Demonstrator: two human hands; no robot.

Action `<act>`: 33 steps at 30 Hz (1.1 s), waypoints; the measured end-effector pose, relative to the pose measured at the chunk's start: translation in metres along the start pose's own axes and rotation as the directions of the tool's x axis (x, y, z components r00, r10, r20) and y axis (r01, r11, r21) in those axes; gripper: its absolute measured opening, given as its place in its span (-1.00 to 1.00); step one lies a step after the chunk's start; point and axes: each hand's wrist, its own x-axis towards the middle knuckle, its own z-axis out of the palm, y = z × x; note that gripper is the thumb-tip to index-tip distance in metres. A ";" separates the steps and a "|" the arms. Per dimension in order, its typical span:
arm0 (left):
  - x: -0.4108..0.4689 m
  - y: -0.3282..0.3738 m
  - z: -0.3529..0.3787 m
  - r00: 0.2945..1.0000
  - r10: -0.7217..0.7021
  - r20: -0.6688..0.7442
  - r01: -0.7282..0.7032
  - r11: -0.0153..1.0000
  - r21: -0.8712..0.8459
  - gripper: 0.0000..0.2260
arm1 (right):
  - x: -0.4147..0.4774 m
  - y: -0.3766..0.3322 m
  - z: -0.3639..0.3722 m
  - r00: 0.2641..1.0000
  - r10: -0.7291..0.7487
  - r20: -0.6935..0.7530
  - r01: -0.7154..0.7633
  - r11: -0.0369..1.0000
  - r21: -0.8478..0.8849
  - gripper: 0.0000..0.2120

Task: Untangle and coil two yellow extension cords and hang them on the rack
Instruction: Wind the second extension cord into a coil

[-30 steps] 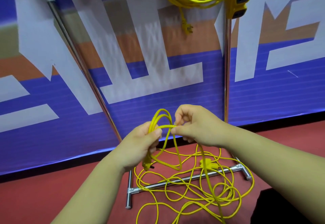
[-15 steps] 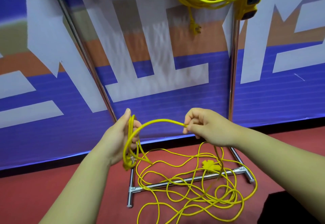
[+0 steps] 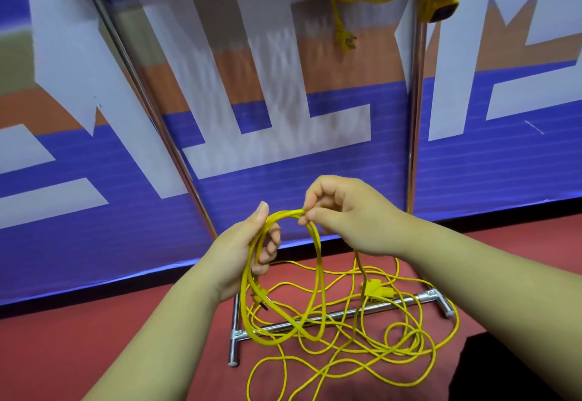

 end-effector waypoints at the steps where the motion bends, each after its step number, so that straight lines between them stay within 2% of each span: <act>1: 0.000 0.000 0.001 0.999 0.009 0.037 -0.008 1.000 -0.024 -0.55 | 0.001 0.000 -0.002 0.999 -0.001 -0.040 0.001 1.000 0.000 -0.87; 7: 0.000 0.000 0.013 0.989 0.049 0.139 -0.030 0.990 -0.139 -0.74 | 0.003 0.006 -0.008 0.985 0.011 -0.173 -0.014 1.000 -0.016 -0.87; 12: -0.006 0.005 0.016 0.978 -0.024 0.206 0.053 0.990 -0.134 -0.81 | 0.002 0.014 -0.013 0.977 -0.015 -0.213 -0.001 0.997 -0.074 -0.90; 15: -0.009 0.011 0.013 0.950 -0.106 0.292 0.150 0.980 -0.131 -0.78 | 0.003 0.018 -0.016 0.973 -0.026 -0.230 -0.004 0.992 -0.129 -0.87; 19: -0.010 0.016 0.009 0.892 -0.181 0.413 0.264 0.952 -0.155 -0.61 | 0.004 0.022 -0.022 0.975 -0.027 -0.221 -0.011 0.986 -0.166 -0.84; 22: -0.009 0.016 0.008 0.885 -0.204 0.419 0.302 0.936 -0.182 -0.54 | 0.003 0.022 -0.022 0.982 -0.011 -0.188 -0.017 0.989 -0.149 -0.86; 26: -0.009 0.015 0.008 0.892 -0.170 0.419 0.270 0.944 -0.192 -0.51 | 0.003 0.016 -0.020 0.982 0.000 -0.187 -0.014 0.997 -0.075 -0.91; 30: -0.006 0.008 0.008 0.914 -0.179 0.364 0.251 0.954 -0.161 -0.50 | 0.006 0.003 -0.021 0.935 -0.015 -0.356 0.062 0.991 0.121 -0.91; 33: -0.003 0.004 0.008 0.910 -0.181 0.374 0.258 0.952 -0.167 -0.51 | 0.007 0.000 -0.018 0.916 0.005 -0.400 0.082 0.977 0.199 -0.91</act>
